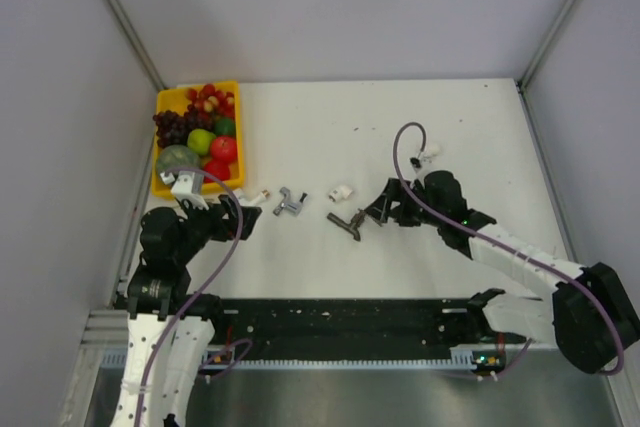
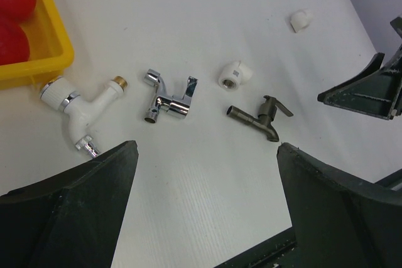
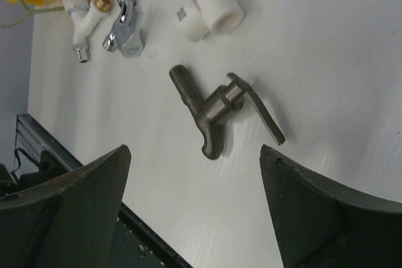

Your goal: Install the water faucets

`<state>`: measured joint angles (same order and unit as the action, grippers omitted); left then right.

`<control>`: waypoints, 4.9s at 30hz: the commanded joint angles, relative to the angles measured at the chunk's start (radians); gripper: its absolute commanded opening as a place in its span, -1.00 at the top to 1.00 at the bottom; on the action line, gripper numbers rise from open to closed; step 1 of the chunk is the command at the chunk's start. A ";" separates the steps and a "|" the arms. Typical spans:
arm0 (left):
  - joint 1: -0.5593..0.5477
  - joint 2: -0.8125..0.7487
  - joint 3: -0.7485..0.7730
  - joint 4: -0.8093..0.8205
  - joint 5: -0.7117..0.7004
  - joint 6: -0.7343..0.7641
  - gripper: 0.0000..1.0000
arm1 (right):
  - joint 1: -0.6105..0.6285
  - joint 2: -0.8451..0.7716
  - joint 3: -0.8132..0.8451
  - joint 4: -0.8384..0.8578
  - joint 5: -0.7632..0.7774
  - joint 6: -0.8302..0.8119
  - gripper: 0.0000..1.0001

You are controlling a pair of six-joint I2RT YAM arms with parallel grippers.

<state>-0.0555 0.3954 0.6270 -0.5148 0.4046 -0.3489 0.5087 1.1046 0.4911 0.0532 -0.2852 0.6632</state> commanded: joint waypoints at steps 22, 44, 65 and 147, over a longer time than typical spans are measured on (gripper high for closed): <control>-0.007 0.013 -0.006 0.056 0.020 0.007 -0.98 | 0.333 0.377 0.242 -0.116 0.610 0.303 -0.31; -0.012 0.048 -0.010 0.062 0.048 -0.033 -0.97 | 0.372 0.555 0.351 -0.151 0.745 0.263 0.49; -0.523 0.411 0.026 0.499 -0.039 -0.312 -0.96 | 0.376 -0.230 0.098 0.137 0.612 -0.123 1.00; -0.561 0.563 0.013 1.220 0.453 -0.486 1.00 | 0.111 -0.325 0.037 0.563 -0.500 0.012 -0.61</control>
<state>-0.5991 0.9283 0.5739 0.5800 0.8364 -0.8143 0.6254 0.7578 0.5217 0.4694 -0.6964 0.6247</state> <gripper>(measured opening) 0.287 0.834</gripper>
